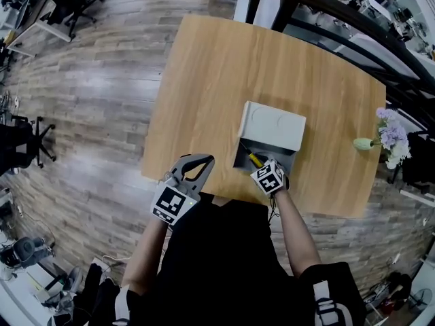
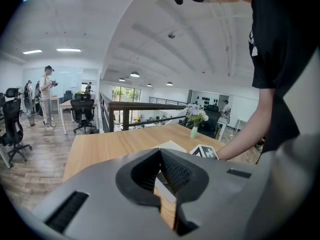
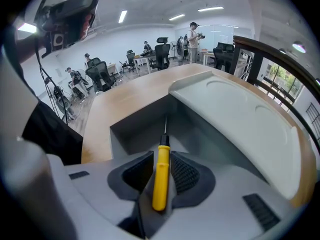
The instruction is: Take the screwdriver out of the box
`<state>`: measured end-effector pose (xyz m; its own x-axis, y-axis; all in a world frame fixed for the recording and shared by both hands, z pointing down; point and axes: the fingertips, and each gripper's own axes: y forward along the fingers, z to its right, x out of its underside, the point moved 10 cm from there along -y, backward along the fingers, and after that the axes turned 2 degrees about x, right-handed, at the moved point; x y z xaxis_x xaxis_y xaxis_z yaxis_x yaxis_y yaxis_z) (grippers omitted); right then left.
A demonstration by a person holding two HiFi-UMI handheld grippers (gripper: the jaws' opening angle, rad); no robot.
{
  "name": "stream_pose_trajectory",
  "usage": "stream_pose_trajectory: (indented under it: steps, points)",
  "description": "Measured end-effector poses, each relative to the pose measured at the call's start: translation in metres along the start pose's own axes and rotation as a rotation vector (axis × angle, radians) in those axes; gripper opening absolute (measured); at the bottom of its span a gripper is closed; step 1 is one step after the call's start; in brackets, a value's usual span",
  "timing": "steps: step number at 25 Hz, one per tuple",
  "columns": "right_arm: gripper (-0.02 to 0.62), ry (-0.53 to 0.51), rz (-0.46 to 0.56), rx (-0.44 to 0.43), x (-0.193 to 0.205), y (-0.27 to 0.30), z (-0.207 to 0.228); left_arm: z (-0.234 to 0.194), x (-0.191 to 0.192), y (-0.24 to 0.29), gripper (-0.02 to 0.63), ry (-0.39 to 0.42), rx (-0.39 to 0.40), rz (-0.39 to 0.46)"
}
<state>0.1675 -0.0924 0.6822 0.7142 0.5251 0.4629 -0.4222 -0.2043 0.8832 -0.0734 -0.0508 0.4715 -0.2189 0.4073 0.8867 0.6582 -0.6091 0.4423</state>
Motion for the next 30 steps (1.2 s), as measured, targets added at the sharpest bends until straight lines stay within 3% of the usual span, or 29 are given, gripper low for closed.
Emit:
stream_pose_trajectory:
  steps: [30]
  points:
    - [0.089,0.032,-0.064,0.059,-0.002,0.012,0.001,-0.007,0.007,-0.004,0.023,-0.021,0.003,0.015]
